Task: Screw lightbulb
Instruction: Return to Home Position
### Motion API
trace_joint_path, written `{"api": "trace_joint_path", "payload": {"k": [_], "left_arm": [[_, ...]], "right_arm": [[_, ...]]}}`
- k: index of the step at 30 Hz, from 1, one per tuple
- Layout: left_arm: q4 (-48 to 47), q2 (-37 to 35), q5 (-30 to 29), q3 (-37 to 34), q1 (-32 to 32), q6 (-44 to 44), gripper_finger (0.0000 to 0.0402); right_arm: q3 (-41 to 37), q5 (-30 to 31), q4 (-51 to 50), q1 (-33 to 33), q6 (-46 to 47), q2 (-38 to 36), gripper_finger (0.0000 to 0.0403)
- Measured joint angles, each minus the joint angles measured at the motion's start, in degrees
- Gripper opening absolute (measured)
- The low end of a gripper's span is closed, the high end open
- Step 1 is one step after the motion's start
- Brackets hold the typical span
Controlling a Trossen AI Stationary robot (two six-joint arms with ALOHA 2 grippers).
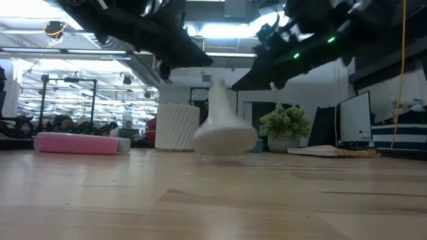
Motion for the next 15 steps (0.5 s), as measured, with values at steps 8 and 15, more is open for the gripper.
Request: {"api": "trace_joint_path", "payload": {"k": [8, 15], "left_arm": [[-2.9, -2.2, 15.8, 0.0, -9.8, -5.2, 0.0], [-2.4, 0.0, 18.7, 0.1, -24.0, -18.3, 0.0]], "right_arm": [[0.0, 8.5, -20.2, 17.2, -5.7, -15.1, 0.0003], [0.0, -4.0, -33.2, 30.9, 9.9, -25.4, 0.0003]]}}
